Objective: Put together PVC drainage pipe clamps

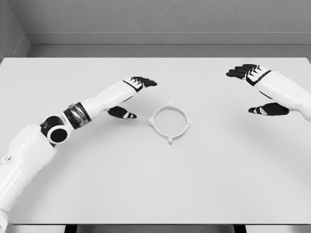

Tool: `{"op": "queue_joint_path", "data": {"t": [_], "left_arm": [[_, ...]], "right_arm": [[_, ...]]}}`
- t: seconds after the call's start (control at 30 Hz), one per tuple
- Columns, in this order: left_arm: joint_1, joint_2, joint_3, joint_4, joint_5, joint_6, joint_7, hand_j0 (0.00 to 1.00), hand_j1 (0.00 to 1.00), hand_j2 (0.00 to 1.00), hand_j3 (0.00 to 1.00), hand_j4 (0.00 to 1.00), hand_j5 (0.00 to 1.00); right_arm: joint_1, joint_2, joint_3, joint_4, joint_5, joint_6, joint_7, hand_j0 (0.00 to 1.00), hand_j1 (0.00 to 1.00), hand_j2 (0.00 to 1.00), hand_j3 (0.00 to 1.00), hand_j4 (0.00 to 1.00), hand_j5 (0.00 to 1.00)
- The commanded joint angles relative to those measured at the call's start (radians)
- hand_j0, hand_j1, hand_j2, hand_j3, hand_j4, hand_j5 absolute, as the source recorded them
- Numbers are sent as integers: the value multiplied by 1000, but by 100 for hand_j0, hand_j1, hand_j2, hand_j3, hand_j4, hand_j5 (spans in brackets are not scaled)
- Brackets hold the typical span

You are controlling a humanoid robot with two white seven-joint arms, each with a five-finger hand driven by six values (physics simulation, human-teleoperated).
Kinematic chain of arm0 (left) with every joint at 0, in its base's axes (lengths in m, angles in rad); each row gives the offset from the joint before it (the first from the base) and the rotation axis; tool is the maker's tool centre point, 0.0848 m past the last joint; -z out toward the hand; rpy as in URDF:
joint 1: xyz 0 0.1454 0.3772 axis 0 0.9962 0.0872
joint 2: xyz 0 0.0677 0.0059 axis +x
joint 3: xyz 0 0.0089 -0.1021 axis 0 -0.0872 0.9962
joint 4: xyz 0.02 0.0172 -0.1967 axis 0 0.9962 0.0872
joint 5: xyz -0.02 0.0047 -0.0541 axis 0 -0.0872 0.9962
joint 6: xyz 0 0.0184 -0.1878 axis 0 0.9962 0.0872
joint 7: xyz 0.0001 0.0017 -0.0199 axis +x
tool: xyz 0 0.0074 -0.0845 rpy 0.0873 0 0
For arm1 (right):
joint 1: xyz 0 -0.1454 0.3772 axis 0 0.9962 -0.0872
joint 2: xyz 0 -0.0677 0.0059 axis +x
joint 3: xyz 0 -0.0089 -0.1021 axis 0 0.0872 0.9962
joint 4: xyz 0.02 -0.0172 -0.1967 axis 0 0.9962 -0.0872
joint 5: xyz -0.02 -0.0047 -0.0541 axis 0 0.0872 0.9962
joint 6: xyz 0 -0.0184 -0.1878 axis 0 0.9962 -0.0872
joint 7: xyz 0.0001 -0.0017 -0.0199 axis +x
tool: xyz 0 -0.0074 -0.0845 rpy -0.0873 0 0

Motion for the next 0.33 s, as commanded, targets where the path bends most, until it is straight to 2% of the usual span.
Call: {"op": "queue_joint_path", "data": {"t": [0.0, 0.03, 0.13, 0.3], "left_arm": [[3, 131, 64, -29, 10, 1, 1, 100, 100, 100, 100, 100, 100], [8, 194, 94, -26, 10, 1, 1, 100, 100, 100, 100, 100, 100], [52, 302, 158, -20, 12, 1, 2, 100, 100, 100, 100, 100, 100], [60, 309, 183, -15, 12, 1, 5, 100, 100, 100, 100, 100, 100]], "right_arm": [[0, -1, 0, -1, -7, 2, -1, 100, 100, 100, 100, 100, 100], [0, -1, 0, 1, -7, 2, -1, 100, 100, 100, 100, 100, 100], [0, -1, 0, 1, -7, 2, -1, 100, 100, 100, 100, 100, 100], [0, -1, 0, 1, -7, 2, -1, 100, 100, 100, 100, 100, 100]]}}
